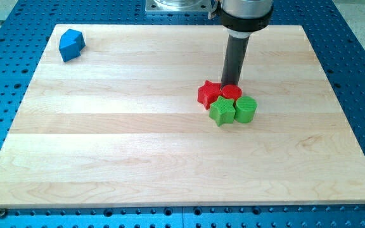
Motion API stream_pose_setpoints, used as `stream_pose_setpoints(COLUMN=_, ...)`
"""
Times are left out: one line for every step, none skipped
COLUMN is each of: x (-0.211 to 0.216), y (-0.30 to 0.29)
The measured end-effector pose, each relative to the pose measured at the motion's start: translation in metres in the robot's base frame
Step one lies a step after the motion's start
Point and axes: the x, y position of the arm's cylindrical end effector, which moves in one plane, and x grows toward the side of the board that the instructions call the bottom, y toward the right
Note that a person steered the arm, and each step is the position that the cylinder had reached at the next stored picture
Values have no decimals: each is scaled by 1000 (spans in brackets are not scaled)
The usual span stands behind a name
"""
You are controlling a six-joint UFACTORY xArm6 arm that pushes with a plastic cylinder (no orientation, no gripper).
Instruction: Separate blue triangle from the blue cube
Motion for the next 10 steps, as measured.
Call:
stream_pose_setpoints(x=-1, y=32)
stream_pose_setpoints(x=-21, y=46)
stream_pose_setpoints(x=-70, y=46)
stream_pose_setpoints(x=-100, y=13)
stream_pose_setpoints(x=-87, y=-99)
stream_pose_setpoints(x=-66, y=-234)
stream_pose_setpoints(x=-58, y=-339)
stream_pose_setpoints(x=-78, y=-372)
stream_pose_setpoints(x=-108, y=-372)
stream_pose_setpoints(x=-126, y=-359)
